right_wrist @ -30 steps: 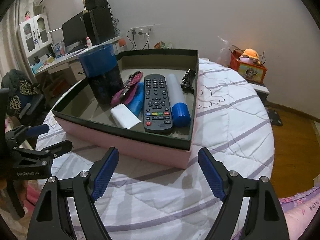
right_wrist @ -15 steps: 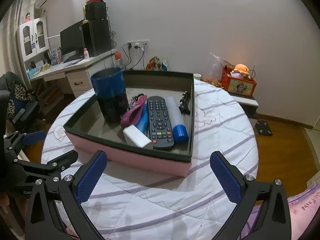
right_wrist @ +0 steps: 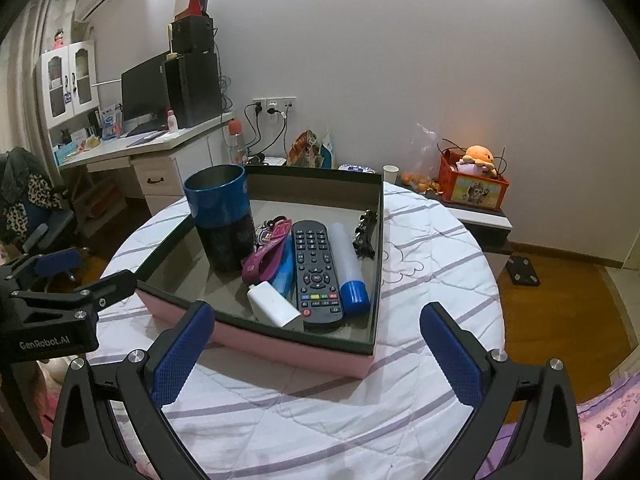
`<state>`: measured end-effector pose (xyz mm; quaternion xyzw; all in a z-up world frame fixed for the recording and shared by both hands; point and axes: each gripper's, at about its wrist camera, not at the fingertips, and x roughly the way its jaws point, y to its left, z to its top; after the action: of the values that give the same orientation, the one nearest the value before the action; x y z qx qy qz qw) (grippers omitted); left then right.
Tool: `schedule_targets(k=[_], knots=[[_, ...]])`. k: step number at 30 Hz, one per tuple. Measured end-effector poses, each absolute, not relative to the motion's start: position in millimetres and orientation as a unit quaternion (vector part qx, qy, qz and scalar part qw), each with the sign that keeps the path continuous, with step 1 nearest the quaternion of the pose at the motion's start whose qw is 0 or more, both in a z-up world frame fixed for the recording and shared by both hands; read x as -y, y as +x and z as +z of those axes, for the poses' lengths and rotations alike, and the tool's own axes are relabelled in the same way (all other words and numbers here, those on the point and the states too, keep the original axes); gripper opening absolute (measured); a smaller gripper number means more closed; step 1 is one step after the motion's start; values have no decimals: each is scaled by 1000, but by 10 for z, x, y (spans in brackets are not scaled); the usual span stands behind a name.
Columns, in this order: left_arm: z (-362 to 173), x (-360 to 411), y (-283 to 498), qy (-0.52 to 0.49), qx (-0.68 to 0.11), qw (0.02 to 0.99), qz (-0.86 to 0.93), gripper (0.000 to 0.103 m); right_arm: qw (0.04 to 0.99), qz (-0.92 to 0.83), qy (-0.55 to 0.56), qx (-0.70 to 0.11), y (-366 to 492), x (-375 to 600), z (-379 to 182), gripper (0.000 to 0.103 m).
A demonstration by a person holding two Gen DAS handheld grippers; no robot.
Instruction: Organize rigid objects
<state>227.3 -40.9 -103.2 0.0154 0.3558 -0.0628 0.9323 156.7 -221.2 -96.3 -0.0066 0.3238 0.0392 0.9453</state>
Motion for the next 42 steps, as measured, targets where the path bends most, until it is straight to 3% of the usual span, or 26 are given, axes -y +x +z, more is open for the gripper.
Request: schedule_targets(k=[42], knots=[[-830,940,2937,63,-370,925,-65,103,914,102,-66,-387,2481,2499,-845,103]])
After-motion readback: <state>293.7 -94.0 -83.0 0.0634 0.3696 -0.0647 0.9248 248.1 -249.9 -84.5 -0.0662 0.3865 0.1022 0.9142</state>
